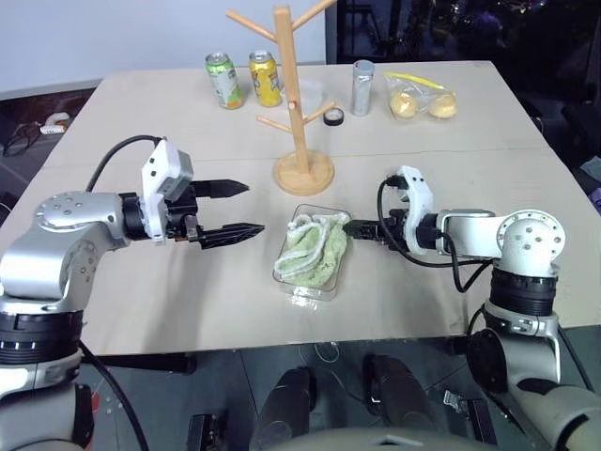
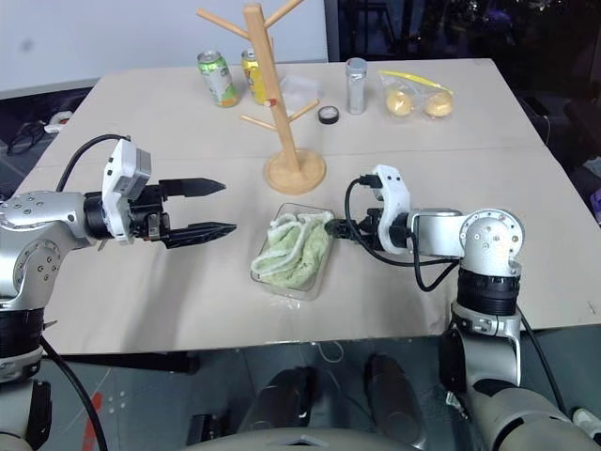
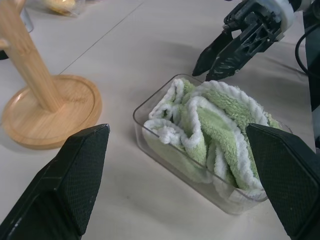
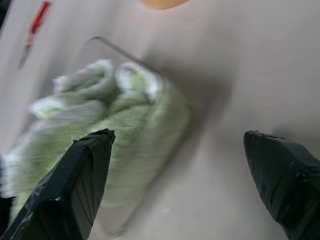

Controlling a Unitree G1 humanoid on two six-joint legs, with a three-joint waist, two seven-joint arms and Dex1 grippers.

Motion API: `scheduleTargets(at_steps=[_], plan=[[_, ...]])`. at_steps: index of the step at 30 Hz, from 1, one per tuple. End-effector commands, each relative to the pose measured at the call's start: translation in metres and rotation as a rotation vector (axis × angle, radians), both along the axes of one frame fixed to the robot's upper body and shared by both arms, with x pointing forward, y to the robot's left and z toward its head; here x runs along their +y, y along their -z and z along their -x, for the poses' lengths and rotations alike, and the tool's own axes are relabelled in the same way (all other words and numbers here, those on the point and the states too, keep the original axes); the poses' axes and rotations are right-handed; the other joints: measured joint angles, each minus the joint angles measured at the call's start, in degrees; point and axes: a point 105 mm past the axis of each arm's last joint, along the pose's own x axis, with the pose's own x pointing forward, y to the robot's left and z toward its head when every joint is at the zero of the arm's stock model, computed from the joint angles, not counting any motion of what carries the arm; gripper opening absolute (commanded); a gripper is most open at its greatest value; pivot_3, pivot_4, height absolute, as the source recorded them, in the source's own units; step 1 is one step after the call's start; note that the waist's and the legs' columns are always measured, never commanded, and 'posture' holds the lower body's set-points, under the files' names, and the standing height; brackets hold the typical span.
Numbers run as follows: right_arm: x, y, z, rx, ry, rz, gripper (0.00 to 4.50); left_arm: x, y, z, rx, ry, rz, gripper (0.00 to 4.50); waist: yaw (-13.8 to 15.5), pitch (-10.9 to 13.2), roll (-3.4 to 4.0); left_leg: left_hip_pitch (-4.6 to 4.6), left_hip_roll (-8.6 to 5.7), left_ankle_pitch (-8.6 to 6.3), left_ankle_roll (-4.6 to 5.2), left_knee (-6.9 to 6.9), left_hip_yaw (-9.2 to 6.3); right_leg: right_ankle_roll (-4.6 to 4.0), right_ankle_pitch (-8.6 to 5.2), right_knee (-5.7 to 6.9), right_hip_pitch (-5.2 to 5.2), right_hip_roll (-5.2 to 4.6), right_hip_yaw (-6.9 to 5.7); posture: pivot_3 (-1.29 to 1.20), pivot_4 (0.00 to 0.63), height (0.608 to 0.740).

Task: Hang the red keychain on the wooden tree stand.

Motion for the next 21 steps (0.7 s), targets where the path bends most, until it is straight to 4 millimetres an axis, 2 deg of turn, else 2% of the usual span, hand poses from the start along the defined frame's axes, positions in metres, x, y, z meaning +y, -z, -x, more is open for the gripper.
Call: scheduleTargets(at_steps=[1, 12, 20, 21], plan=[[0.012, -0.008, 0.008, 0.019, -0.071, -0.007, 4.42, -0.007, -0.007, 0.006, -0.026, 0.023, -0.002, 4.50, -0.01, 0.00, 0.00, 0.01, 0.00, 0.00, 0.00, 0.00, 0.02, 0.00, 0.00, 0.00, 0.00, 0.02, 0.02, 0.00, 0.150, 0.740], [0.039, -0.005, 0.026, 0.157, -0.166, 0.040, 4.42, -0.015, -0.006, 0.013, -0.012, 0.024, -0.009, 4.50, -0.76, 0.00, -0.01, 0.00, 0.03, -0.01, 0.02, 0.01, 0.13, 0.00, 0.01, -0.01, -0.01, 0.04, 0.19, 0.00, 0.150, 0.740], [0.054, 0.003, 0.014, 0.204, -0.112, 0.084, 4.42, -0.019, -0.008, 0.014, -0.023, 0.013, -0.004, 4.50, -1.23, 0.00, -0.01, 0.03, 0.07, -0.01, 0.03, 0.01, 0.17, 0.00, 0.01, 0.01, -0.01, 0.16, 0.23, 0.00, 0.150, 0.740], [0.057, 0.003, 0.012, 0.203, -0.105, 0.087, 4.19, -0.020, -0.008, 0.014, -0.025, 0.012, -0.004, 4.50, -1.24, 0.00, -0.01, 0.03, 0.07, -0.01, 0.03, 0.01, 0.17, 0.01, 0.01, 0.01, -0.01, 0.15, 0.23, 0.00, 0.150, 0.740]])
